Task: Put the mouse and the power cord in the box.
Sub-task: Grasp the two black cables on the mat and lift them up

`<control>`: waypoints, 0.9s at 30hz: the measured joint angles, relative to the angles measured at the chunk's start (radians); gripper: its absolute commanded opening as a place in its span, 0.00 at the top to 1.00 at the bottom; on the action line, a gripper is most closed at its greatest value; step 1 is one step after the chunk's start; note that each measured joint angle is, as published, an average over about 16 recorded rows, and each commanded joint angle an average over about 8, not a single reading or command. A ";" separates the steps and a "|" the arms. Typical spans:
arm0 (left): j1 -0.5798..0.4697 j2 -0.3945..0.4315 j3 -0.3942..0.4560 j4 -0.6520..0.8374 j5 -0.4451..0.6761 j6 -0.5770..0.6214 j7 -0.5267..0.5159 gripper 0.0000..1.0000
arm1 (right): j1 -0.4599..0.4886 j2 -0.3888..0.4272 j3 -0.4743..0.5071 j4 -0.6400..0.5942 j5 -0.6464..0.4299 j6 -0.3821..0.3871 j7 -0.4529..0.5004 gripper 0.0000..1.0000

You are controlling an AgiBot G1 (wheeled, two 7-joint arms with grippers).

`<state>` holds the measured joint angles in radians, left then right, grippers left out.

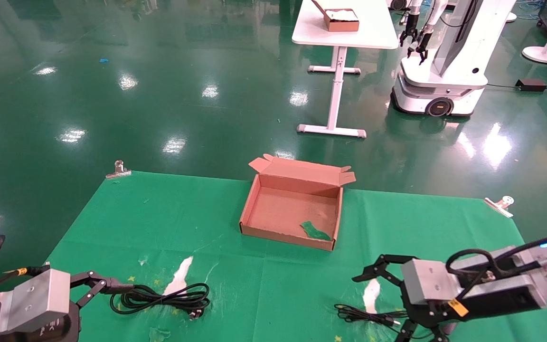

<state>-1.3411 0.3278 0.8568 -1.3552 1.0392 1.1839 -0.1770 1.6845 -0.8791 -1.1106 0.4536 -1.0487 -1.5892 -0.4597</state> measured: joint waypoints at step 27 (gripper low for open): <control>-0.007 0.008 0.018 0.010 0.064 -0.005 -0.023 0.00 | 0.026 -0.109 -0.159 -0.176 0.046 0.011 -0.082 0.00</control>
<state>-1.3482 0.3359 0.8745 -1.3453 1.1029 1.1786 -0.1997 1.7105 -0.9883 -1.2693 0.2780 -1.0030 -1.5785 -0.5418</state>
